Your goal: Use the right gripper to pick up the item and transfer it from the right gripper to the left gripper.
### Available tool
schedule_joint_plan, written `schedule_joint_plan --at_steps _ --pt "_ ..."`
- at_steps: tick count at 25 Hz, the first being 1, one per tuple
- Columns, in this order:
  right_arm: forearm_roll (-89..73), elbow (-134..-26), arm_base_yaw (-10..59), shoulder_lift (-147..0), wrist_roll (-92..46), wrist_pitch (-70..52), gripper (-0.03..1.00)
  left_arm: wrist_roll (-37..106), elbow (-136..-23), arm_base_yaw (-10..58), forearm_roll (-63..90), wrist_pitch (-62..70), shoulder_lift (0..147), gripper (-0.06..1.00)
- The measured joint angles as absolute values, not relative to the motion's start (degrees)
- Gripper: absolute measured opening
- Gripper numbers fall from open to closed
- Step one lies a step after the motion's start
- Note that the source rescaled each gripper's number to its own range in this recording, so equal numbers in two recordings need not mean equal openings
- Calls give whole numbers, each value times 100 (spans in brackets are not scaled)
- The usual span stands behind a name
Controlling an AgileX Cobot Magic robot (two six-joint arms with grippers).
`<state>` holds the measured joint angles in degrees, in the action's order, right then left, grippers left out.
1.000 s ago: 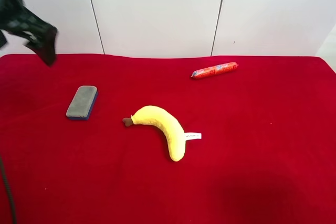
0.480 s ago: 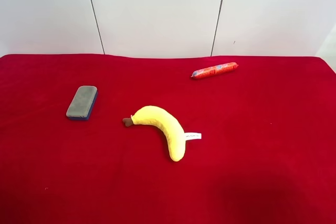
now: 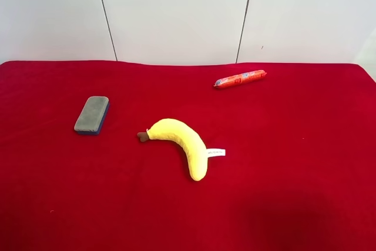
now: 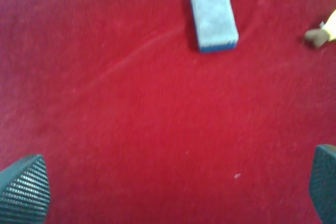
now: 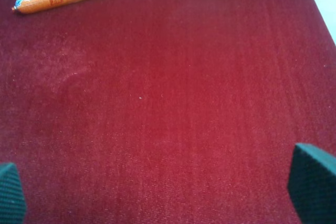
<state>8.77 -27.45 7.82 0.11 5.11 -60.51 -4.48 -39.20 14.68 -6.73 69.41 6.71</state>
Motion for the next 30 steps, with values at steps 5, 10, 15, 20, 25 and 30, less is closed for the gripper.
schedule_joint_plan --at_steps 5,10,15,20,25,30 --pt "877 -2745 782 11 511 -6051 100 -352 -3520 1468 -489 6904 0 100" --pt "877 -2745 782 11 511 -6051 100 -237 -2989 1468 -149 6191 -33 100" --pt "877 -2745 782 11 511 -6051 100 0 -2921 1468 0 6134 -38 100" --pt "877 -2745 782 11 511 -6051 100 0 -2917 1468 0 6128 -38 100" --pt "877 -2745 782 11 511 -6051 100 0 -2915 1204 0 6123 -38 100" --pt "877 -2745 782 11 511 -6051 100 0 -2915 443 31 6123 -38 100"
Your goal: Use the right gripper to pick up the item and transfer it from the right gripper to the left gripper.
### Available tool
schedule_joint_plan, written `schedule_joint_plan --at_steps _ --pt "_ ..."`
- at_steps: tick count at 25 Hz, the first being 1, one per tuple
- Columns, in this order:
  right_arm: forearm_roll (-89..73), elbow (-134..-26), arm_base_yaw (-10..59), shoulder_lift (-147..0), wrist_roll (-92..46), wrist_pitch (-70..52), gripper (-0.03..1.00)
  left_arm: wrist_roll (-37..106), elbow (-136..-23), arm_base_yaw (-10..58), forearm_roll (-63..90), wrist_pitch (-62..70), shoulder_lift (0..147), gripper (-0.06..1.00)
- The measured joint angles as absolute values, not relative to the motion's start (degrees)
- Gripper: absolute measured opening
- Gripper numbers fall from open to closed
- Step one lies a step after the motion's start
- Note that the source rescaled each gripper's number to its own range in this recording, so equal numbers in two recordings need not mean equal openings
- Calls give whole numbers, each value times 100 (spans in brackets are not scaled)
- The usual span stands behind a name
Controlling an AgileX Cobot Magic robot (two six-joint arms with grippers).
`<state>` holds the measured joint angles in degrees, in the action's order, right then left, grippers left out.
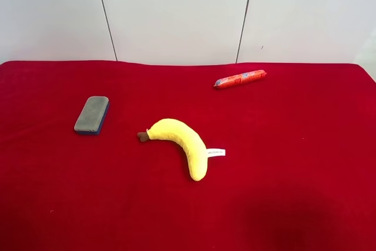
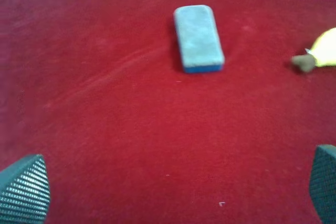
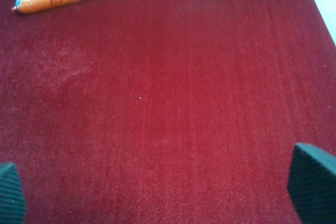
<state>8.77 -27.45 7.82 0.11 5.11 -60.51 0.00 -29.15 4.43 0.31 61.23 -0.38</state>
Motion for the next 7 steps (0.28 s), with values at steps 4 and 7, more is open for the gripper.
schedule_joint_plan --at_steps 4,7 --pt "877 -2745 782 11 511 -6051 100 0 -2915 276 89 6123 -38 100" --pt "877 -2745 782 11 511 -6051 100 0 -2915 276 90 6123 -38 100"
